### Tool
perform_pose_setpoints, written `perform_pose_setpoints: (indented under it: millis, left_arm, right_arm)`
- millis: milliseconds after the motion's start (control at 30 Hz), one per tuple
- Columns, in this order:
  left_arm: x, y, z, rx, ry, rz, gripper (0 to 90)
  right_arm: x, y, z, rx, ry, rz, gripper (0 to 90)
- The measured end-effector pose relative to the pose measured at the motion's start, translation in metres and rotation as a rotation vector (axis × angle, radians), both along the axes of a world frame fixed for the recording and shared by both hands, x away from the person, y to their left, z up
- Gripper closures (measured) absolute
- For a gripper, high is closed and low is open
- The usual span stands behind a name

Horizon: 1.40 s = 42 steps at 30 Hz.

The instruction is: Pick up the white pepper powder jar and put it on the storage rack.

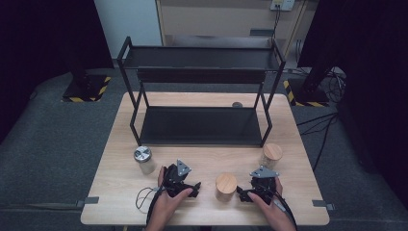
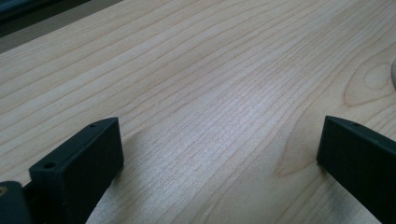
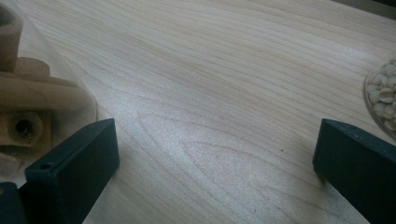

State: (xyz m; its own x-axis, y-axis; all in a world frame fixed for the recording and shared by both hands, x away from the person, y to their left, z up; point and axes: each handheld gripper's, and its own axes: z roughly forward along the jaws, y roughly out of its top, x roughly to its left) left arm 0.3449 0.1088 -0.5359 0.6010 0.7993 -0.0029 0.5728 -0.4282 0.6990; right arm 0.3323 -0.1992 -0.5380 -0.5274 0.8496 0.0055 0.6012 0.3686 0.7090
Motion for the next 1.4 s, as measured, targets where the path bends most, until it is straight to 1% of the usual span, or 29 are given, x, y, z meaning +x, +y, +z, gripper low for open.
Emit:
perform_pose_setpoints:
  millis: [467, 500, 600, 933, 967, 1000, 1100, 1167, 1200, 1400]
  left_arm:
    - [0.0, 0.0, 0.001, 0.003, 0.003, 0.007, 0.0]
    - [-0.001, 0.0, 0.002, 0.003, 0.001, 0.01, 1.7]
    - [-0.002, 0.001, 0.007, -0.009, -0.014, 0.015, 1.4]
    - [-0.005, 0.001, 0.021, -0.016, -0.026, 0.01, 1.9]
    - [-0.006, 0.001, 0.026, -0.019, -0.035, 0.002, 1.9]
    - [-0.006, 0.001, 0.026, -0.019, -0.035, 0.002, 1.9]
    - [-0.007, 0.001, 0.035, -0.024, -0.046, -0.005, 1.8]
    - [-0.006, 0.0, 0.044, -0.023, -0.047, -0.017, 1.8]
    - [-0.006, 0.0, 0.044, -0.023, -0.047, -0.017, 1.7]
    - [-0.006, 0.0, 0.057, -0.026, -0.061, -0.024, 1.7]
  right_arm:
    - [0.0, 0.0, 0.0, -0.001, -0.002, -0.005, 0.4]
    - [0.0, 0.0, 0.0, 0.0, -0.002, -0.006, 0.4]
    - [-0.001, 0.0, 0.0, -0.001, -0.002, -0.006, 0.4]
    - [-0.001, 0.0, 0.0, -0.001, -0.003, -0.009, 0.4]
    - [-0.001, 0.0, 0.0, -0.001, -0.003, -0.009, 0.4]
    - [-0.001, 0.0, 0.0, -0.001, -0.003, -0.009, 0.4]
    - [-0.001, 0.0, 0.0, -0.001, -0.003, -0.009, 0.4]
    - [-0.001, 0.0, 0.0, -0.001, -0.003, -0.009, 0.4]
    - [-0.001, 0.0, 0.0, -0.001, -0.003, -0.009, 0.4]
    - [-0.001, 0.0, 0.0, -0.001, -0.003, -0.009, 0.4]
